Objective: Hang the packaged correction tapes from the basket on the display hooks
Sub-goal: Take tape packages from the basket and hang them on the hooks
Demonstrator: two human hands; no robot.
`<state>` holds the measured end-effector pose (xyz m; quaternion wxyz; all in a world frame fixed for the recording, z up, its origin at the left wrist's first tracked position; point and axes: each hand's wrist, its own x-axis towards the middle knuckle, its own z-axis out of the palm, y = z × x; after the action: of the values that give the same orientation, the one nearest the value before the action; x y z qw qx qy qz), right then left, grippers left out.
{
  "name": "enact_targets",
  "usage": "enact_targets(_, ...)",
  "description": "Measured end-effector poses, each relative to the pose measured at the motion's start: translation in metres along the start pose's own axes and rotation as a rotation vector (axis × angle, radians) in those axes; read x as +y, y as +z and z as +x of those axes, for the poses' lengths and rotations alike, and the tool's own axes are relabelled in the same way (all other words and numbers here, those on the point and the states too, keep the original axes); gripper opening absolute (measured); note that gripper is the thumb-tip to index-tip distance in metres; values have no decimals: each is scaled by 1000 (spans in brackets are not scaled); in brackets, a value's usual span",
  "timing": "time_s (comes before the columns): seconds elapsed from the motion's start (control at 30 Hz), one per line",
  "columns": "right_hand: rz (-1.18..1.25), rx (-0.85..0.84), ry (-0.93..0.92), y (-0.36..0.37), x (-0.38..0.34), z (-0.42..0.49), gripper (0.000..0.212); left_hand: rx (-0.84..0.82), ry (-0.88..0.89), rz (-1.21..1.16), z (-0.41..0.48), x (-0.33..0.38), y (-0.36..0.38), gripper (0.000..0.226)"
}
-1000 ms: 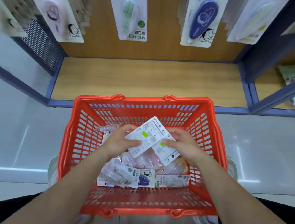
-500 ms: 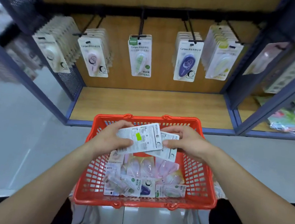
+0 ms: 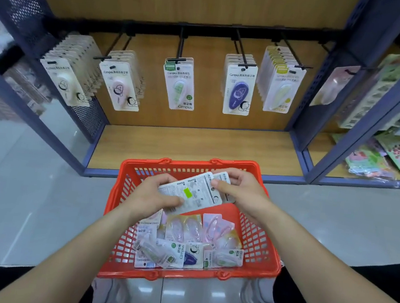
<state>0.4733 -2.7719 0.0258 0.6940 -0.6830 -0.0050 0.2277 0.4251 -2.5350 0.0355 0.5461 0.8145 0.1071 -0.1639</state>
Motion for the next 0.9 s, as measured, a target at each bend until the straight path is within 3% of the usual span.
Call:
enact_targets(0.37, 33, 159, 18, 18, 17, 21, 25, -27, -59, -152, 2, -2, 14, 30)
enact_targets(0.5, -186, 415, 63, 24, 28, 24, 50, 93, -46, -174, 9, -9, 17, 27)
enact_targets(0.6, -293, 533, -24, 26, 32, 23, 30, 173, -64, -280, 12, -14, 19, 32)
enact_targets(0.77, -203, 221, -26, 39, 28, 24, 12, 162, -26, -330, 18, -21, 27, 44)
enact_targets(0.9, -188, 135, 37, 47, 25, 21, 32, 143, 2, -315, 20, -24, 35, 43)
